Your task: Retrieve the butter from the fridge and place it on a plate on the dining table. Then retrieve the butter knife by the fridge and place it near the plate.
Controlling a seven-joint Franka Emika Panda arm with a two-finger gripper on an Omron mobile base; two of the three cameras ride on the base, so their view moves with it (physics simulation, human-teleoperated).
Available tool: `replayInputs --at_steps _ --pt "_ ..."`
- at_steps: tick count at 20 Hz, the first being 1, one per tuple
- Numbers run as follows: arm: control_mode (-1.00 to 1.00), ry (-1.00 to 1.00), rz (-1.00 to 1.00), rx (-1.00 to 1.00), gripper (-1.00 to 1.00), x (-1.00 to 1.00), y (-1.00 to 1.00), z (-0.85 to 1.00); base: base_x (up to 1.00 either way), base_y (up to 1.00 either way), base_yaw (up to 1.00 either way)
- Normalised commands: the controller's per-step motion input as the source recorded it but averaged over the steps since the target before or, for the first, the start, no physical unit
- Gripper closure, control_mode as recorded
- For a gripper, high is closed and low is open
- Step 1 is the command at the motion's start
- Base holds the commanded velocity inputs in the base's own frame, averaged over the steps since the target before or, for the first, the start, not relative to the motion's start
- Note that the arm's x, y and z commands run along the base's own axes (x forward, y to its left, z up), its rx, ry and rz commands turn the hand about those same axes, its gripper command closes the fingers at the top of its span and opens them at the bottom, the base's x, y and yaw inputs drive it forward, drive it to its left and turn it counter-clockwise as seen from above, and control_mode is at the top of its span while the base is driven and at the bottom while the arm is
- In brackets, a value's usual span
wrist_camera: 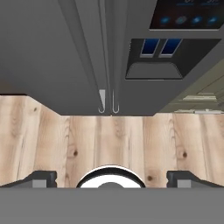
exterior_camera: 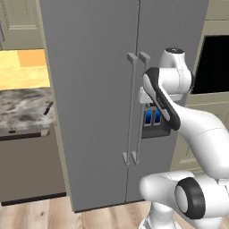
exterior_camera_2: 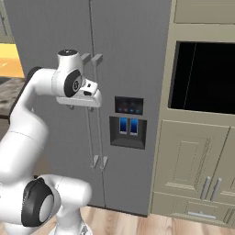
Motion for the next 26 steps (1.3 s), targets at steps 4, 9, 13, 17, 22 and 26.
replayInputs --at_steps 4,9,13,17,22,26 --pt "-1.00 0.00 0.00 0.00 -1.00 0.00 0.00 0.00 0.00 0.00 0.00" --pt "-1.00 -0.11 0.00 0.00 -1.00 0.30 0.22 -0.15 0.00 0.00 0.00" --pt "-1.00 -0.07 0.00 0.02 -1.00 0.55 0.29 -0.17 0.00 0.00 0.00" --pt "-1.00 -0.03 -0.03 0.00 -1.00 0.37 0.26 -0.08 0.00 0.00 0.00" --pt "-1.00 -0.02 0.00 0.00 -1.00 0.26 0.22 -0.14 0.00 0.00 0.00" --pt "-1.00 -0.16 0.00 0.00 -1.00 0.23 0.12 -0.22 0.00 0.00 0.00"
